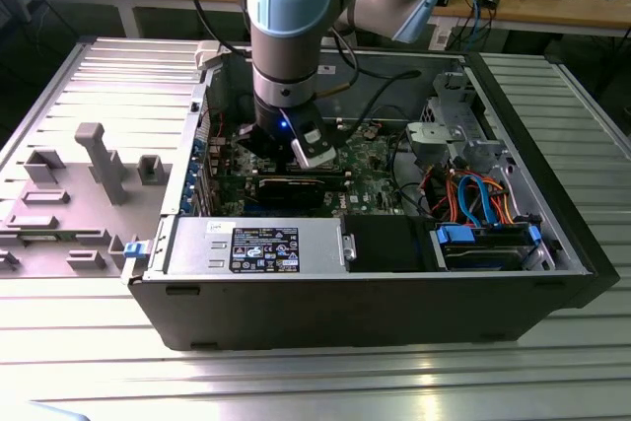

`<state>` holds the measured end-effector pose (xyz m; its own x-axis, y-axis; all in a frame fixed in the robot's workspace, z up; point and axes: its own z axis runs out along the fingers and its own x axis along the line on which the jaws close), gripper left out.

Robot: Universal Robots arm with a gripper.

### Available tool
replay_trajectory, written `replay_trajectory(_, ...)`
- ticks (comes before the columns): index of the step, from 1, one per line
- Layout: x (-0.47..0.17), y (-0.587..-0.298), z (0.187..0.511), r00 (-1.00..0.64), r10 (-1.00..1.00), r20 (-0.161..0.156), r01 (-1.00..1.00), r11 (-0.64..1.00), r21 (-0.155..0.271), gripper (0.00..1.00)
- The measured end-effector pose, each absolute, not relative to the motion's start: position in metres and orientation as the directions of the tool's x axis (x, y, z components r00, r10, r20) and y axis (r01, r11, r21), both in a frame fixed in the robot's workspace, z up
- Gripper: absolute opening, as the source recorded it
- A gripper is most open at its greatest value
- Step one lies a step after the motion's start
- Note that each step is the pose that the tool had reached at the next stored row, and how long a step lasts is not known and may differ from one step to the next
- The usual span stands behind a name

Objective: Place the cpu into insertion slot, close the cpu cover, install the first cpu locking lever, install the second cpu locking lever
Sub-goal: 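Install the second cpu locking lever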

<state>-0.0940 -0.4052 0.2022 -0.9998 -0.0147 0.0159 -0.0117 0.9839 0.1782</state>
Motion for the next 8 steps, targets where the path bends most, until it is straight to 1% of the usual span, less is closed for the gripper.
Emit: replay_trajectory(8, -0.0947, -0.4019, 0.199, -1.0, -0.015, 0.016, -0.012, 0.984, 0.176, 0.11)
